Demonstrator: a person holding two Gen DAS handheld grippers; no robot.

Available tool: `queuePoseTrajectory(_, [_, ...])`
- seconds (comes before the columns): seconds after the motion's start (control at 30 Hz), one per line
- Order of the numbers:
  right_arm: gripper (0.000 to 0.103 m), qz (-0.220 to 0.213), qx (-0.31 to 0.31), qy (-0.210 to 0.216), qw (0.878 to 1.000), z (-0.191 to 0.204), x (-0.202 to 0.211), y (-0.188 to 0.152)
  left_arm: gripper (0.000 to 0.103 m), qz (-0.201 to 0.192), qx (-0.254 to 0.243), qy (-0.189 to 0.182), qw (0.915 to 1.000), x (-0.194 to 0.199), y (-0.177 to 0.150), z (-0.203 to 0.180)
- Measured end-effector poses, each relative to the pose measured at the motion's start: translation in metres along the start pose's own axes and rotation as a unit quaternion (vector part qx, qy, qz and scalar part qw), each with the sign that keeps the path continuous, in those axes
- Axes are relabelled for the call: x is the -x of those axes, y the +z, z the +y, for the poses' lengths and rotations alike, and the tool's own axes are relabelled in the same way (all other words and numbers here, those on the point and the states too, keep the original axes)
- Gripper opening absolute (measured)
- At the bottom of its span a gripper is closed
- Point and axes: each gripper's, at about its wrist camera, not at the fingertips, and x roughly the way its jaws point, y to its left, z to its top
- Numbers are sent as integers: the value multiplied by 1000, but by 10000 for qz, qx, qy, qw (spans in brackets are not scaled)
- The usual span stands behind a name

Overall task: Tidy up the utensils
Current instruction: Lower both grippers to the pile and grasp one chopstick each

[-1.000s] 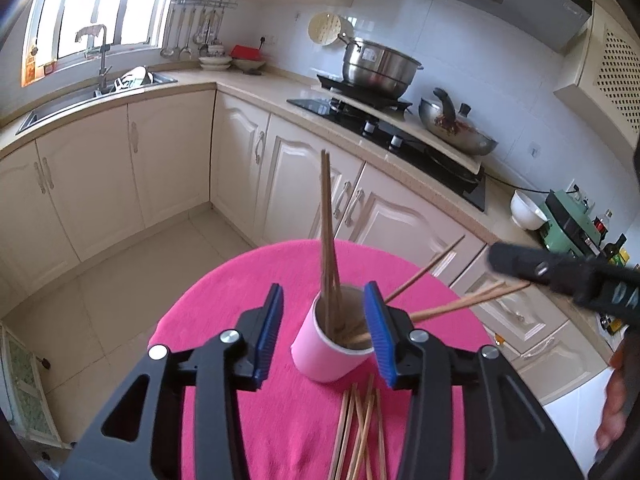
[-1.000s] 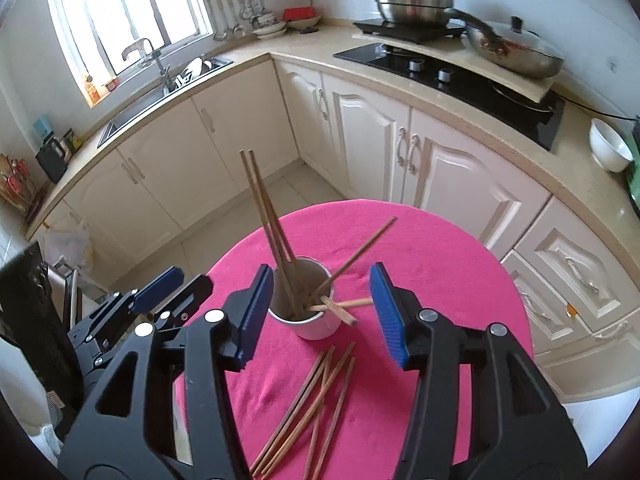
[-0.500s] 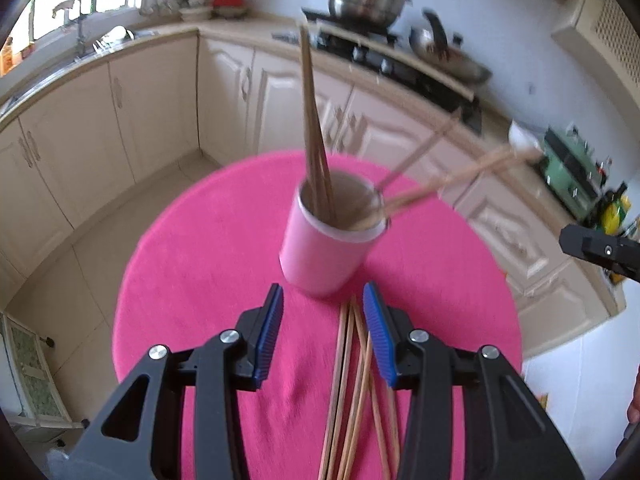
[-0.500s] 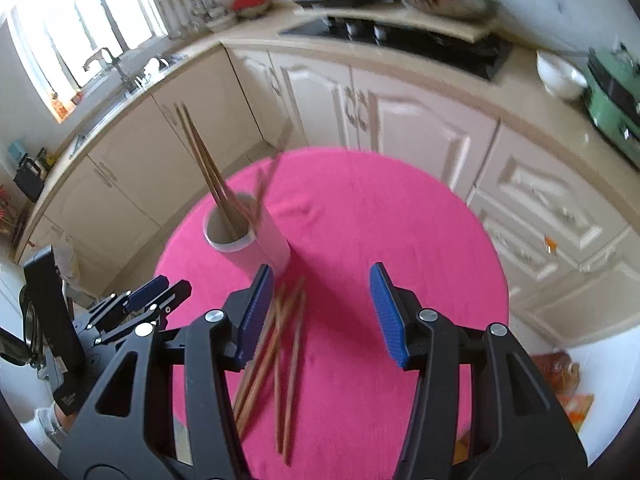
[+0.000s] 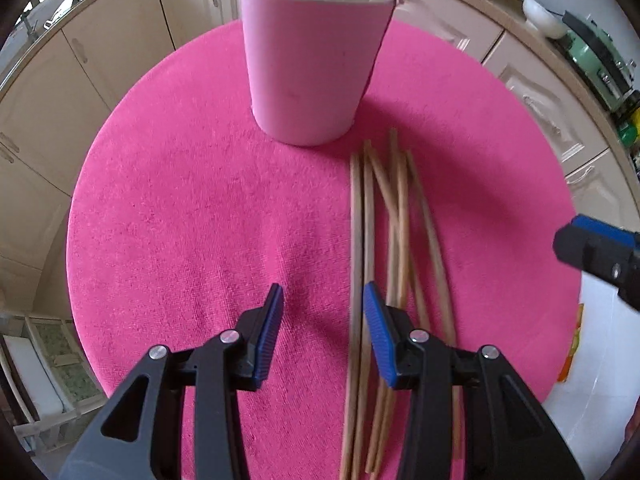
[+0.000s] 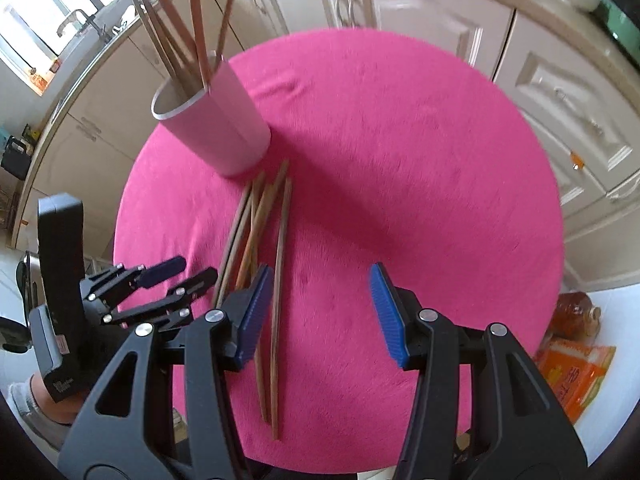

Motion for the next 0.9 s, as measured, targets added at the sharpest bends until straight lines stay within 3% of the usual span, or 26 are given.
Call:
queuePoseTrajectory(0.37, [50, 282, -100, 36, 9995, -4, -21, -1, 42, 284, -526, 271, 9978, -18, 20, -16])
queuePoseTrajectory(0.67, [50, 531, -49, 66, 9986, 1, -37, -1, 44, 1032, -463, 195, 9934, -37, 50, -29])
queuePoseTrajectory(0.77, [50, 587, -49, 82, 9982, 3, -40, -2, 44, 1201, -941, 564, 9867, -45, 56, -48])
queuePoseTrajectory(0.9, [50, 597, -22, 110, 9982, 5, -38, -1, 36, 1234, -826, 448, 9879, -44, 62, -50])
